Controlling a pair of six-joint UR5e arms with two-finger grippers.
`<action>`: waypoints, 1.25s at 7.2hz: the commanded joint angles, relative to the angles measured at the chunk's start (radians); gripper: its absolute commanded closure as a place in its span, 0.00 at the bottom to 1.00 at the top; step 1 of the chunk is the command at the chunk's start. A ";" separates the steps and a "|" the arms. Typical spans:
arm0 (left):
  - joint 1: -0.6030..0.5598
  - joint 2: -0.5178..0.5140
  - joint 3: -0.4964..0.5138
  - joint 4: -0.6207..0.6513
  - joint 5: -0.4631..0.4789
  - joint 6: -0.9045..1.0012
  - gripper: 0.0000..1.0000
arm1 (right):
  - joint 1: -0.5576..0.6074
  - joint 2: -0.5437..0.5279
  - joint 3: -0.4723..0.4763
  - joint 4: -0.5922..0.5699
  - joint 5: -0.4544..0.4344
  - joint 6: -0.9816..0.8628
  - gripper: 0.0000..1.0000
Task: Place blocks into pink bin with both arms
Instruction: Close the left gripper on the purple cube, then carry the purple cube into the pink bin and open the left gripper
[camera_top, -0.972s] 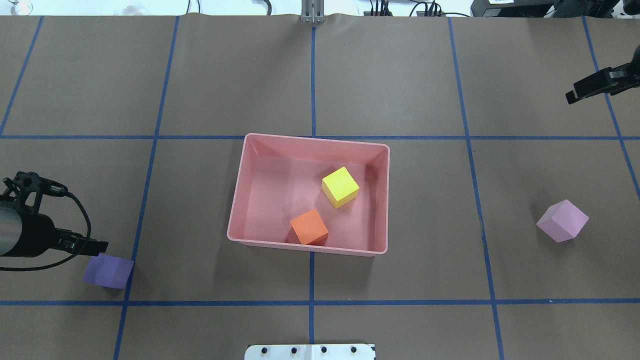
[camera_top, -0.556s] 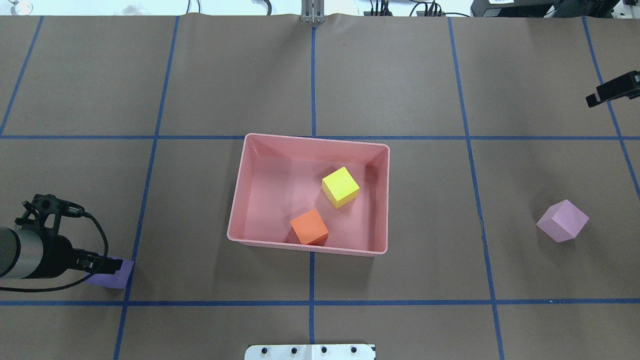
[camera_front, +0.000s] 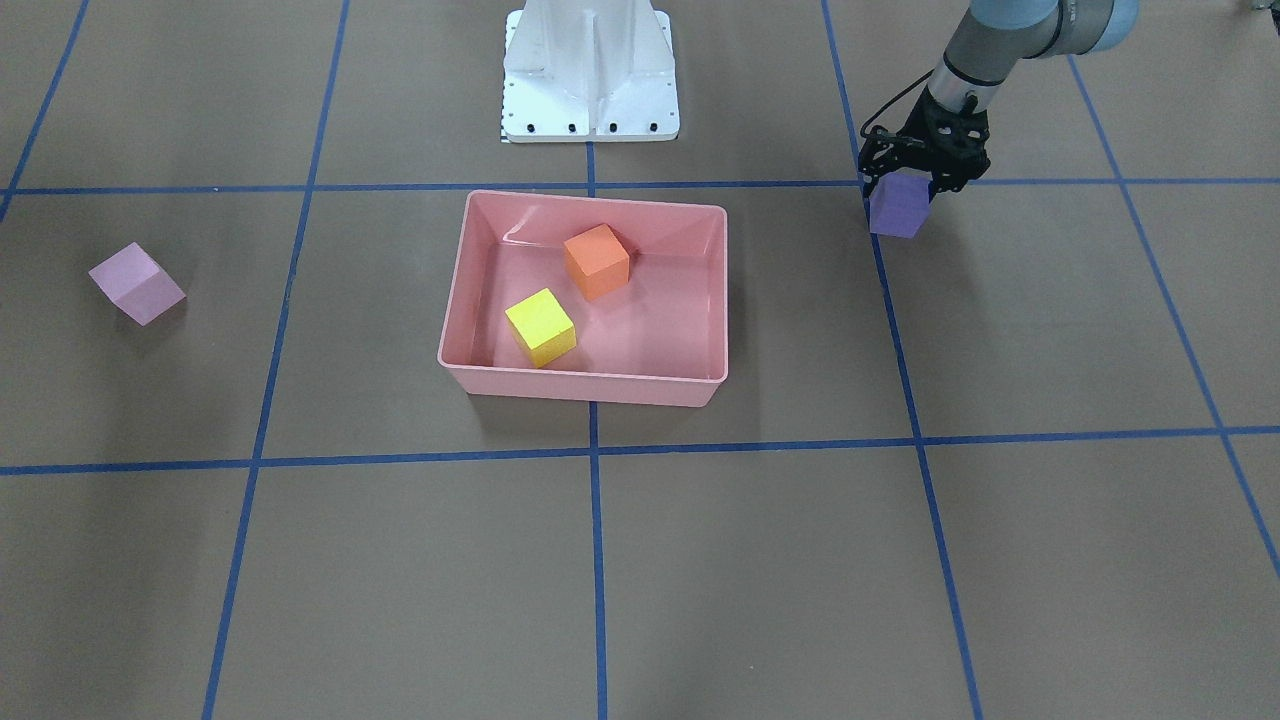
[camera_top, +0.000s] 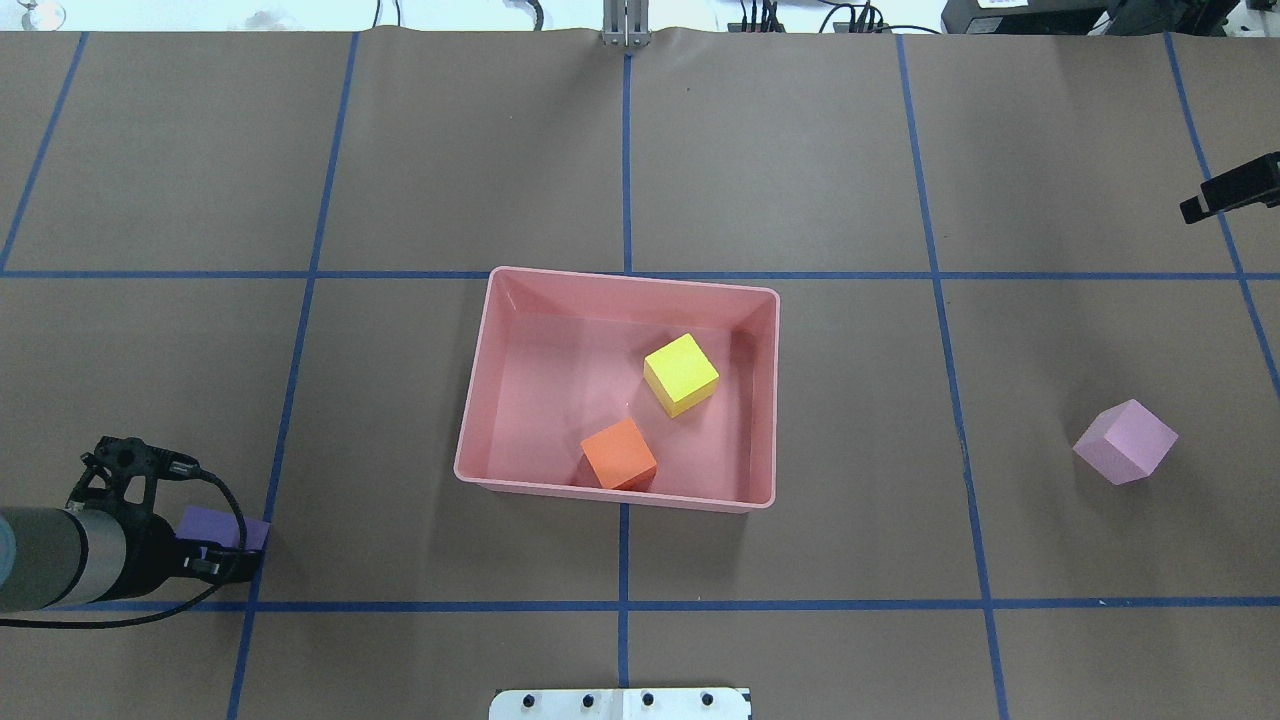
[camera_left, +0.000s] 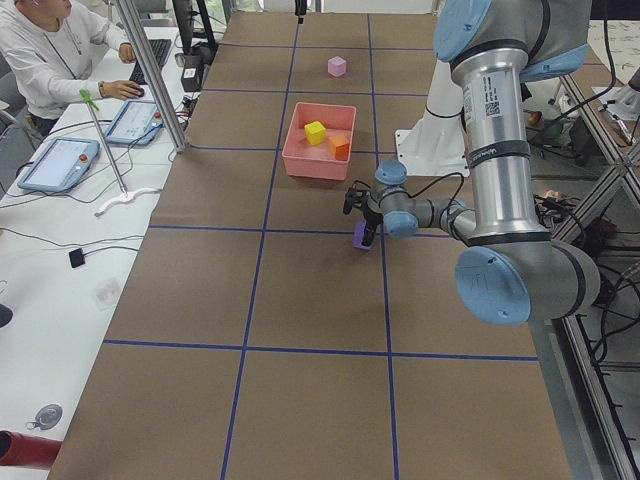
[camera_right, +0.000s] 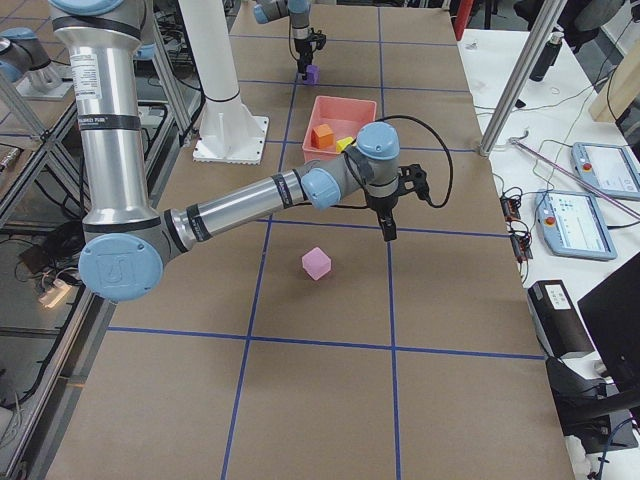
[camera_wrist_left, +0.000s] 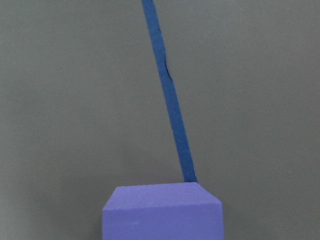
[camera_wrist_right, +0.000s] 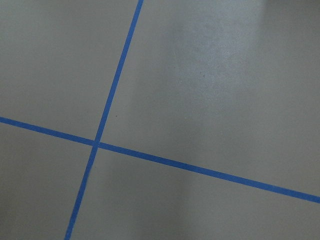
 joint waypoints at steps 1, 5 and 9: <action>0.001 -0.013 -0.016 0.000 0.011 -0.015 1.00 | 0.000 -0.005 -0.001 -0.001 0.000 -0.011 0.00; -0.068 -0.348 -0.130 0.135 -0.006 -0.038 1.00 | 0.004 -0.048 -0.001 0.000 0.000 -0.053 0.00; -0.097 -0.694 0.039 0.252 0.005 -0.127 0.75 | 0.004 -0.087 -0.069 0.124 -0.002 -0.039 0.00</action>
